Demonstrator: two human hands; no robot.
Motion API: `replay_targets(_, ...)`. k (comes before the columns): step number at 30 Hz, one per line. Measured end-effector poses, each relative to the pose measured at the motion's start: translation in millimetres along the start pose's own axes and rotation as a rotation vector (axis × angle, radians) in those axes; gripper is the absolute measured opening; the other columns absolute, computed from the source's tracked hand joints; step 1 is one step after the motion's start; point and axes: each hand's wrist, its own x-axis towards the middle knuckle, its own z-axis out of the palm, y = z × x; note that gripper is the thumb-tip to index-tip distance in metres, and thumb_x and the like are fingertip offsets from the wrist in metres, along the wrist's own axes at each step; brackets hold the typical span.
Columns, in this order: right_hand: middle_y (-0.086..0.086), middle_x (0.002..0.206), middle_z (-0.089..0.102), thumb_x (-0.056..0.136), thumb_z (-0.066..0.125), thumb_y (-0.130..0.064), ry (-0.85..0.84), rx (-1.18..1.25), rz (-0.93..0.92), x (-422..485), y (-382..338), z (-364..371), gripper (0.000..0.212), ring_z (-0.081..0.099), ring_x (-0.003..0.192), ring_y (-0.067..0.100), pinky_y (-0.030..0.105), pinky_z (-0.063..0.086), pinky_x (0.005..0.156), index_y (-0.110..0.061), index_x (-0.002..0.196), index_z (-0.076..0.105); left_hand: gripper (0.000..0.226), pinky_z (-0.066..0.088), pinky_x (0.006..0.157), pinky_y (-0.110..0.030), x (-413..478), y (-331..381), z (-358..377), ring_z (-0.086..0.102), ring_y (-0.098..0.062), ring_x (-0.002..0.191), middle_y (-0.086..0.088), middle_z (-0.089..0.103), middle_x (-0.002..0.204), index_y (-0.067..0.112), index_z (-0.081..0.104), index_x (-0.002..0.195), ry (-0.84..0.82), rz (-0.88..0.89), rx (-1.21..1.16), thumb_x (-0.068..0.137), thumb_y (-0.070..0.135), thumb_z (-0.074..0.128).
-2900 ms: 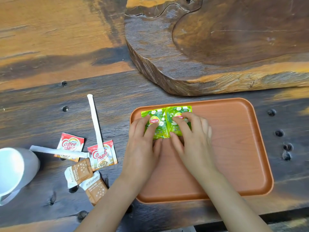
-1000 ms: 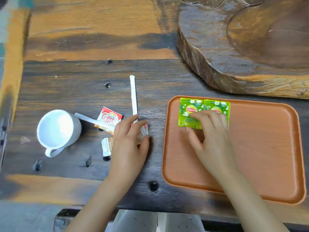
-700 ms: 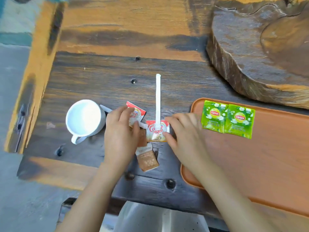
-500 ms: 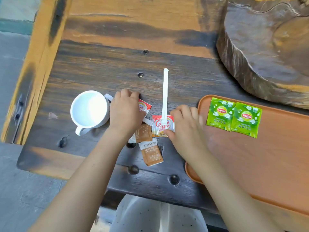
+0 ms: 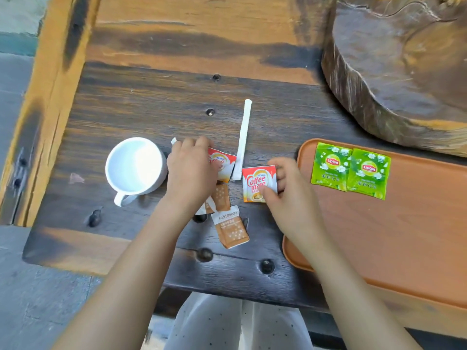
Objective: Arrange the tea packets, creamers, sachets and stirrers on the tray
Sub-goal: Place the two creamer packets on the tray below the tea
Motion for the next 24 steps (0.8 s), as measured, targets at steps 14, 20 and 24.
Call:
replay_targets(14, -0.004, 0.093, 0.071, 0.082, 0.066, -0.006, 0.369, 0.453, 0.274, -69.1, 55.5, -65.1, 0.031, 0.066, 0.082, 0.005, 0.031, 0.052, 0.078, -0.032, 0.093, 0.055, 0.025, 0.042, 0.062, -0.010, -58.8, 65.7, -12.5, 0.058, -0.004, 0.067, 0.023, 0.059, 0.075, 0.037, 0.058, 0.078, -0.241, 0.229, -0.527, 0.082, 0.013, 0.064)
replay_targets(20, -0.002, 0.096, 0.068, 0.087, 0.057, -0.001, 0.524, 0.602, 0.385, -88.0, 86.6, -93.6, 0.031, 0.064, 0.074, -0.004, 0.010, 0.051, 0.064, -0.018, 0.112, 0.052, 0.021, 0.036, 0.064, -0.009, -70.4, 106.3, 46.5, 0.053, -0.010, 0.081, 0.006, 0.065, 0.095, 0.018, 0.068, 0.102, -0.404, 0.286, -0.481, 0.084, 0.011, 0.061)
replay_targets(24, -0.003, 0.093, 0.067, 0.086, 0.058, 0.000, 0.526, 0.631, 0.387, -89.7, 97.0, -102.4, 0.032, 0.064, 0.073, -0.005, 0.009, 0.051, 0.063, -0.017, 0.113, 0.051, 0.027, 0.032, 0.072, -0.014, -75.2, 119.5, 70.5, 0.058, -0.019, 0.100, -0.004, 0.065, 0.115, 0.013, 0.066, 0.107, -0.287, 0.332, -0.403, 0.082, 0.007, 0.060)
